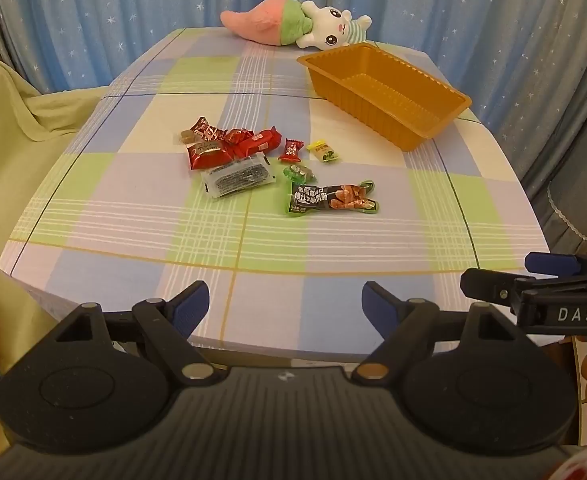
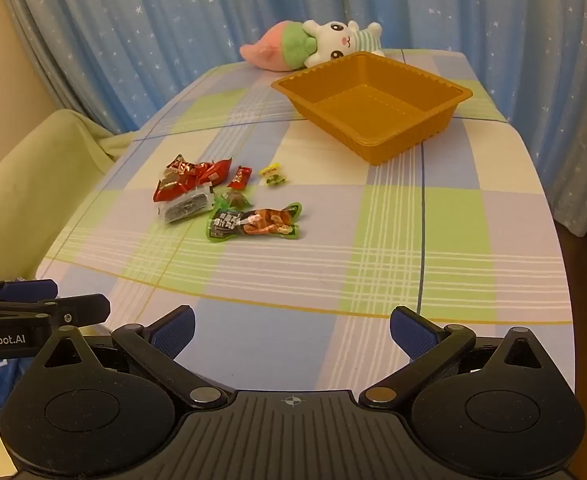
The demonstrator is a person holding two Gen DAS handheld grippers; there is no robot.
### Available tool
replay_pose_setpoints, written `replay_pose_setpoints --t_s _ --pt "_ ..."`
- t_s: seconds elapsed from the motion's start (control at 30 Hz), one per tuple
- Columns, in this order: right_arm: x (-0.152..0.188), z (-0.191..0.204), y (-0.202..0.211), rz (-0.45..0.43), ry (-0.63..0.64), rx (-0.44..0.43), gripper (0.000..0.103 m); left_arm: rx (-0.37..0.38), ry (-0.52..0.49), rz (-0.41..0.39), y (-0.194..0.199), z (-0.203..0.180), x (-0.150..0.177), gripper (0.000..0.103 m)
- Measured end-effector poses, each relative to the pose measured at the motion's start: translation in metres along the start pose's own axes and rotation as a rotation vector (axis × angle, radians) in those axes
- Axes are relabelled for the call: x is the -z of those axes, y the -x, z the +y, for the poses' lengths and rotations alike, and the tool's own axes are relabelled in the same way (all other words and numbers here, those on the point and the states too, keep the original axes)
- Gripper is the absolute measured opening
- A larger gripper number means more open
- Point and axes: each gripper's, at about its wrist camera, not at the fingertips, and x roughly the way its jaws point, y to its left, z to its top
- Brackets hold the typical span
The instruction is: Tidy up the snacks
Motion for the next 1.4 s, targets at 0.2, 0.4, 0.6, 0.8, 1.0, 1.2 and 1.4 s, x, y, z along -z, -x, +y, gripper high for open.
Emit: replay_pose_setpoints --t_s 0.2,0.4,0.6,0.8,1.0,1.2,1.4 --pt "0.0004 0.0011 0.0014 -0.003 0.002 0.002 0.103 0.0 -0.001 -0.002 0.0001 0.0 0.0 0.082" --pt "-0.0004 0.0005 0.0013 -0.002 0.003 0.001 0.103 -0.001 -0.001 -0.001 -0.0005 -0.0002 -0.0004 0.082" --pt "0.0005 -0.0006 0.0041 -0.005 0.001 0.003 0.103 -0.001 -0.007 -0.005 0.0016 -0.0041 0.0016 0.082" --pt "0.0001 -0.0006 0.0024 -0.006 0.002 0.003 0.103 -0.004 -0.008 -0.006 -0.0017 -0.0041 0.0006 0.082" --pt "-0.0012 -0.0008 0.0024 -0.003 0.003 0.001 0.103 -0.006 -0.007 -0.004 -0.0019 -0.0039 0.0 0.082" --pt "-0.0054 -0.0006 -0.0015 0.005 0.008 -0.001 0.103 -0.005 -0.005 0.0 -0.0025 -0.0005 -0.0022 0.082" --pt "-0.0047 -0.0001 -0.0024 0.004 0.007 -0.001 0.103 -0.005 -0.003 0.004 -0.0036 0.0024 -0.0043 0.082"
